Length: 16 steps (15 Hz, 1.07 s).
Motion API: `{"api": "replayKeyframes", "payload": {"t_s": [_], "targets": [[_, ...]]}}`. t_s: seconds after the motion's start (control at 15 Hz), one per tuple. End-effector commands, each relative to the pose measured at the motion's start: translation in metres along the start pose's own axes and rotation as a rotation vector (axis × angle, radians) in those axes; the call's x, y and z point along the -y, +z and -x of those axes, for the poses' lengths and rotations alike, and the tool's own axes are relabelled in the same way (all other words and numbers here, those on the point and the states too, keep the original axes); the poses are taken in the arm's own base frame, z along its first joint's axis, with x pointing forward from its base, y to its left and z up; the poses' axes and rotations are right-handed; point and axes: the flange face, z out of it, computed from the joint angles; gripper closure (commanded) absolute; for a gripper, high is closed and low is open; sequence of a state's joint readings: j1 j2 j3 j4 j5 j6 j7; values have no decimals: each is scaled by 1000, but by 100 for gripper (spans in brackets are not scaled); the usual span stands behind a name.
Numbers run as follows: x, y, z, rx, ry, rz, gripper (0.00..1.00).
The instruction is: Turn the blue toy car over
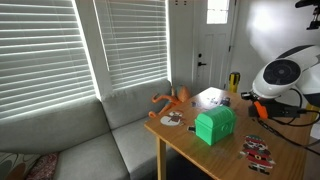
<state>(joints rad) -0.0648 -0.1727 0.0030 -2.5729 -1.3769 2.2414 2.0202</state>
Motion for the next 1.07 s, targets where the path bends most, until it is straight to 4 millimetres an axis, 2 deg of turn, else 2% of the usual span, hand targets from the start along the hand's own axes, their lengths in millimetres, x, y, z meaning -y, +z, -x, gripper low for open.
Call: {"api": "replayKeyframes", "payload": {"t_s": [0.0, 0.27, 0.33, 0.6, 0.67, 1.0], "targets": [[5, 16, 25, -31, -2, 7, 89], [7, 22, 31, -18, -11, 9, 89], [3, 6, 8, -67, -13, 10, 64], [3, 6, 8, -67, -12, 11, 64], [3, 6, 8, -67, -12, 11, 89], [5, 3, 18, -141, -34, 42, 89]]}}
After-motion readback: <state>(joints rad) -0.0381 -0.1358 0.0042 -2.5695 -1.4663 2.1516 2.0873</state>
